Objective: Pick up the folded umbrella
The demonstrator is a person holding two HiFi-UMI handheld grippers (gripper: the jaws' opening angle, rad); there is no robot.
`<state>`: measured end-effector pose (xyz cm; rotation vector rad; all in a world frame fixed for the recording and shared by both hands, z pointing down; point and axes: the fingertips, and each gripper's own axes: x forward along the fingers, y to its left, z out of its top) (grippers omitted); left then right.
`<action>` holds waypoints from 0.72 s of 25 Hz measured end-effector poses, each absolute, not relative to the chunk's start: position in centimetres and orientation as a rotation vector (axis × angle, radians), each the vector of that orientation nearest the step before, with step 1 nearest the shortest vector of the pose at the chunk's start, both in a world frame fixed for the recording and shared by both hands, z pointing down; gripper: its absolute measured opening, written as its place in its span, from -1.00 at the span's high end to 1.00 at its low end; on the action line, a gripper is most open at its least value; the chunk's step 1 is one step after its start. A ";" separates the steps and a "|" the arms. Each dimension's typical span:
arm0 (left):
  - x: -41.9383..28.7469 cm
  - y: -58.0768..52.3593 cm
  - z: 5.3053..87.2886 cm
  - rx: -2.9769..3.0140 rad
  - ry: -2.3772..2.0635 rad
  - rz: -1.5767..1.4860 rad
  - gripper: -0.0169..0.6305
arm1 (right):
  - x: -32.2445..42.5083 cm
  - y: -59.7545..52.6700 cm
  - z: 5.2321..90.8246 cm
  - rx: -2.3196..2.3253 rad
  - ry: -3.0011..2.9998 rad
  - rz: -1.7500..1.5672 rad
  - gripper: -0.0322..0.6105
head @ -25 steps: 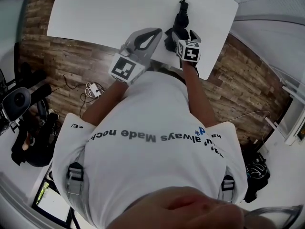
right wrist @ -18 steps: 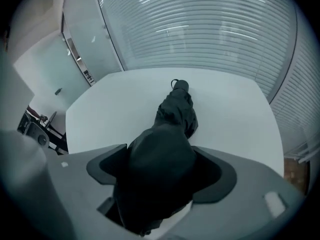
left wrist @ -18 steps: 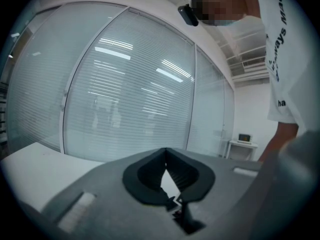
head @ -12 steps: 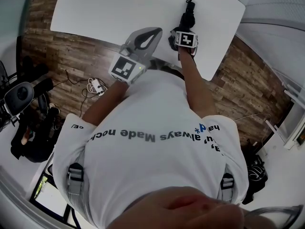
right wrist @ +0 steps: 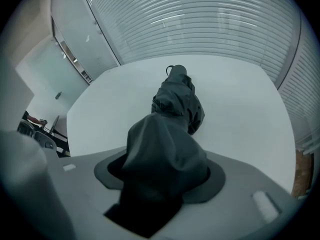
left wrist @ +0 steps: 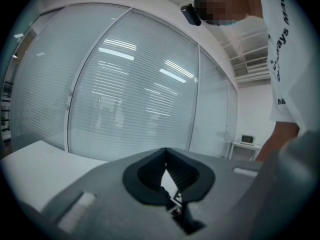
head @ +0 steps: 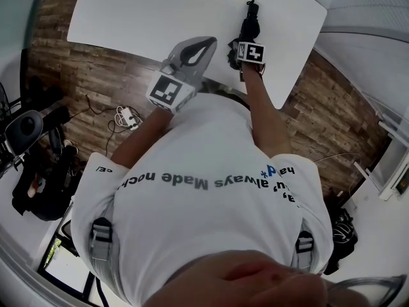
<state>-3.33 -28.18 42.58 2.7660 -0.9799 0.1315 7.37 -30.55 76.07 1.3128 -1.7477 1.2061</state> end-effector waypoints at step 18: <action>-3.1 -28.5 40.5 2.769 -1.000 0.070 0.94 | 8.8 -32.0 62.3 1.397 -2.202 0.982 0.14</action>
